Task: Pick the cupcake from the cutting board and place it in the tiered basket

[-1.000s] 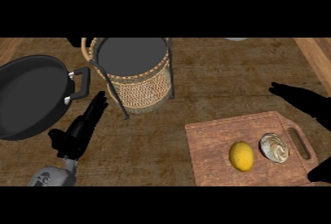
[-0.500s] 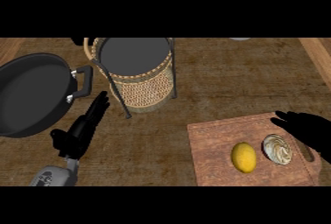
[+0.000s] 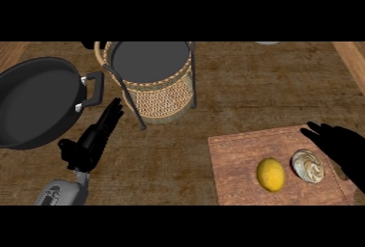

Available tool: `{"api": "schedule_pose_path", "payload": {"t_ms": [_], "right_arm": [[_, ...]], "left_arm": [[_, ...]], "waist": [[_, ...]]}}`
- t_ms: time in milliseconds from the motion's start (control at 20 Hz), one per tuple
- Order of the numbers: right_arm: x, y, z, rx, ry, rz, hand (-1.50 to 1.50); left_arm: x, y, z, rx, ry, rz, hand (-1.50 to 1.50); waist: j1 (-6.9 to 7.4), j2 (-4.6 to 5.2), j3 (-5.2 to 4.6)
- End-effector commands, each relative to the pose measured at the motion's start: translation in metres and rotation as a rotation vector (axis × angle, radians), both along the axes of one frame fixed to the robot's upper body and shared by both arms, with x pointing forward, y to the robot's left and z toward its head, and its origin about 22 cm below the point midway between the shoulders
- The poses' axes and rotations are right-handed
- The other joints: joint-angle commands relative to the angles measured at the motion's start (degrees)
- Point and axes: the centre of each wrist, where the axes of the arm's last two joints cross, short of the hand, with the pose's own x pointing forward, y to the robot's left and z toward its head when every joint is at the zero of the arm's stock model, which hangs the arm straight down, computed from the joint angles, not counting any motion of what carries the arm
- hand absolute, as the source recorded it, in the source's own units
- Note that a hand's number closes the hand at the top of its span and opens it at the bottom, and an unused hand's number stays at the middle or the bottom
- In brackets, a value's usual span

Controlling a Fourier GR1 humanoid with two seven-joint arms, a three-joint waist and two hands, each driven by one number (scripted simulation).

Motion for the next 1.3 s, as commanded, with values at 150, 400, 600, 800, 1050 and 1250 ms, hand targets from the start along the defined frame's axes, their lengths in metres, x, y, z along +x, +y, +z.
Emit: {"api": "schedule_pose_path", "payload": {"t_ms": [150, 400, 600, 800, 1050, 1250], "right_arm": [[0.012, -0.009, -0.036, -0.032, 0.059, -0.082, -1.50], [0.030, -0.011, -0.055, 0.036, 0.058, -0.056, -1.50], [0.022, -0.033, -0.057, -0.035, 0.068, -0.107, -1.50], [0.015, -0.024, -0.097, -0.019, 0.055, -0.113, -1.50], [0.030, -0.040, -0.117, -0.013, 0.094, -0.126, -1.50], [0.015, -0.044, -0.137, -0.012, 0.104, -0.093, -1.50]], "left_arm": [[-0.008, -0.004, -0.010, 0.003, 0.013, -0.006, 0.00], [-0.008, -0.005, -0.009, -0.005, -0.007, -0.009, 0.00], [0.000, -0.010, 0.009, -0.002, 0.002, 0.001, 0.00], [-0.019, 0.006, -0.025, 0.007, 0.018, 0.000, 0.00], [-0.017, -0.013, -0.013, -0.009, -0.006, 0.010, 0.00], [-0.004, -0.016, -0.008, 0.014, -0.010, 0.016, 0.00]], "waist": [[0.01, 0.04, 0.01], [0.21, 0.07, 0.01], [-0.13, 0.01, 0.01], [-0.04, 0.04, 0.01], [0.18, 0.03, 0.02], [-0.06, 0.02, 0.02]]}}
